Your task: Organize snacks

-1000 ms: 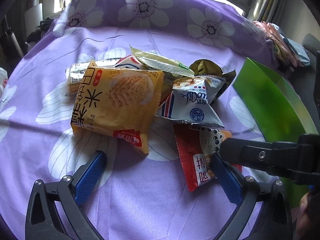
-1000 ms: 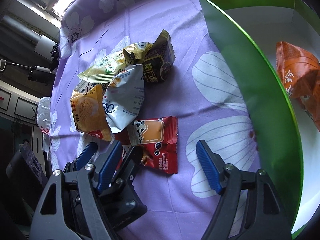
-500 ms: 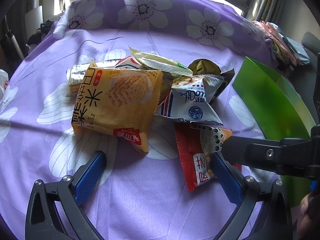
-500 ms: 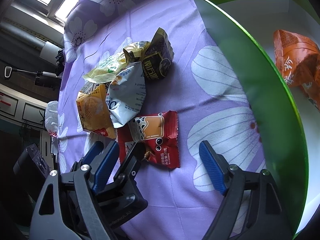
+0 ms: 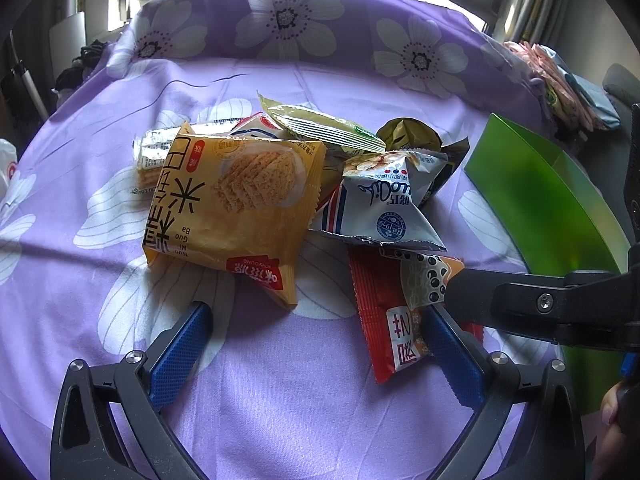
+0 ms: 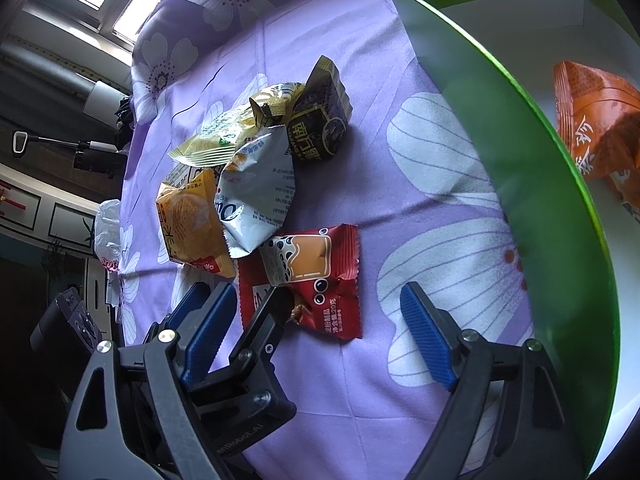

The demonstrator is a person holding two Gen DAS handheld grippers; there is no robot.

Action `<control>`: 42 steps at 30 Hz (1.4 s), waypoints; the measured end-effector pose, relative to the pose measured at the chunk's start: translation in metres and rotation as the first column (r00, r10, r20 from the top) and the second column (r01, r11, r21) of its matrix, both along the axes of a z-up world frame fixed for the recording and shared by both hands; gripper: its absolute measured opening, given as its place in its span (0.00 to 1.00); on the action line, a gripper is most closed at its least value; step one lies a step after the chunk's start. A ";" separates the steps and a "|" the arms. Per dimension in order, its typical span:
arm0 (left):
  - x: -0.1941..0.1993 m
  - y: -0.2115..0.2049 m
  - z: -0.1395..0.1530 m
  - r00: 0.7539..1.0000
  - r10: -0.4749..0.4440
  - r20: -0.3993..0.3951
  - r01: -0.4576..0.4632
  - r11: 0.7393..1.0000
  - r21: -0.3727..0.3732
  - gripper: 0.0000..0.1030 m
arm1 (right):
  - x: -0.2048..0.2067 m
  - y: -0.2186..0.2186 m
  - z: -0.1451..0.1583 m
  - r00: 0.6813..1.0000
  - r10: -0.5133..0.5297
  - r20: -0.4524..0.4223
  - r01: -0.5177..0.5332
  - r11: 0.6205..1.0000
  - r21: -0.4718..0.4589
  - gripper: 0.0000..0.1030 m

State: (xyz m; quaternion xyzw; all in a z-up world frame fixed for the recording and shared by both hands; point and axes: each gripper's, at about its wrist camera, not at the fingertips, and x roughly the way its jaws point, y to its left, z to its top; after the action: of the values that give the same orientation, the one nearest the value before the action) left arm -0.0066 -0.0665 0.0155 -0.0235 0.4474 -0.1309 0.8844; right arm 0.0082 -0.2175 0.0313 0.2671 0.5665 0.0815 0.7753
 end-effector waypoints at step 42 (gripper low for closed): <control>0.000 0.000 0.000 1.000 0.001 0.000 -0.001 1.000 0.001 1.00 | 0.000 0.001 0.000 1.000 -0.001 0.000 0.001 1.000 -0.012 0.82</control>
State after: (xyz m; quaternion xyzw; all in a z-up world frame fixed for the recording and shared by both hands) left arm -0.0063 -0.0661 0.0157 -0.0234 0.4473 -0.1304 0.8845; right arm 0.0082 -0.2162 0.0311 0.2629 0.5669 0.0777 0.7769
